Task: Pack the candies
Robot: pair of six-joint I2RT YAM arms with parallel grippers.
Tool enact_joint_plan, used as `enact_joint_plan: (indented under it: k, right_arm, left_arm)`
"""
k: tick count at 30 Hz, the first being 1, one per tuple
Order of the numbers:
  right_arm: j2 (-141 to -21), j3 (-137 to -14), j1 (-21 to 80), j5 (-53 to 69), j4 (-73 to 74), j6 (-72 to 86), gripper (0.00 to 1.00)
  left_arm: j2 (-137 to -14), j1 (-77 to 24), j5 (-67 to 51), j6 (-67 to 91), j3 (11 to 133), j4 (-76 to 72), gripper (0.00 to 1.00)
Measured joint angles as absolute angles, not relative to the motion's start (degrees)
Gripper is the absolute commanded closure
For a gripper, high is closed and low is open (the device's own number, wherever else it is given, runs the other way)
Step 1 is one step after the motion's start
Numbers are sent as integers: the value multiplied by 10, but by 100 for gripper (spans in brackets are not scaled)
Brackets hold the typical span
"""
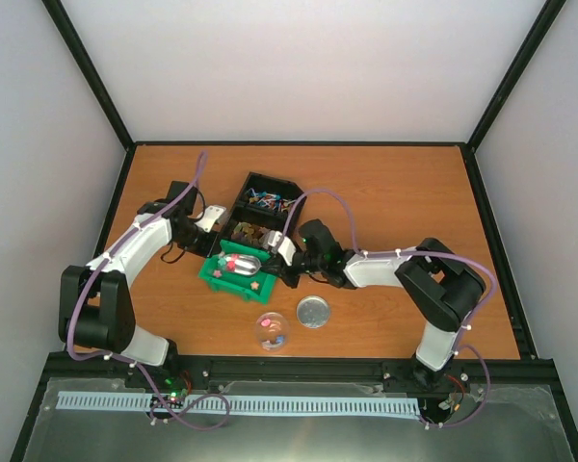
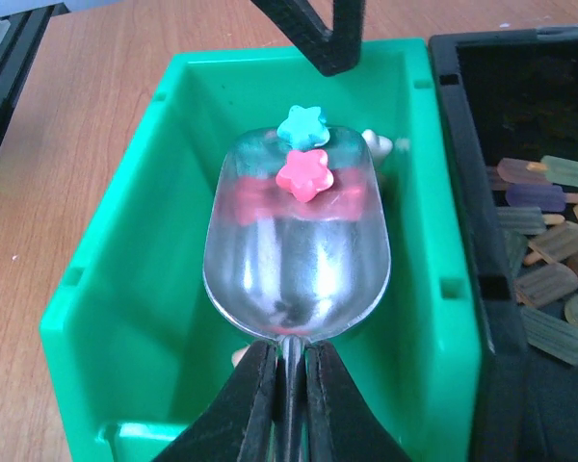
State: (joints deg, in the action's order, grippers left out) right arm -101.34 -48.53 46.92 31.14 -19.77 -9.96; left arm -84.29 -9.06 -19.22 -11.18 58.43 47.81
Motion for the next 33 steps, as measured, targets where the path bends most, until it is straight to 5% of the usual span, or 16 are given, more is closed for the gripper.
enact_joint_plan:
  k: [16,33]
  right_arm:
    - [-965,-430,429,405,-256,-105,97]
    - [-799,-498,401,500,123,-313,97]
  left_arm:
    - [-843,-91,-185,-112,584,479,99]
    - [-843,-91,-165,-112,588,481,99]
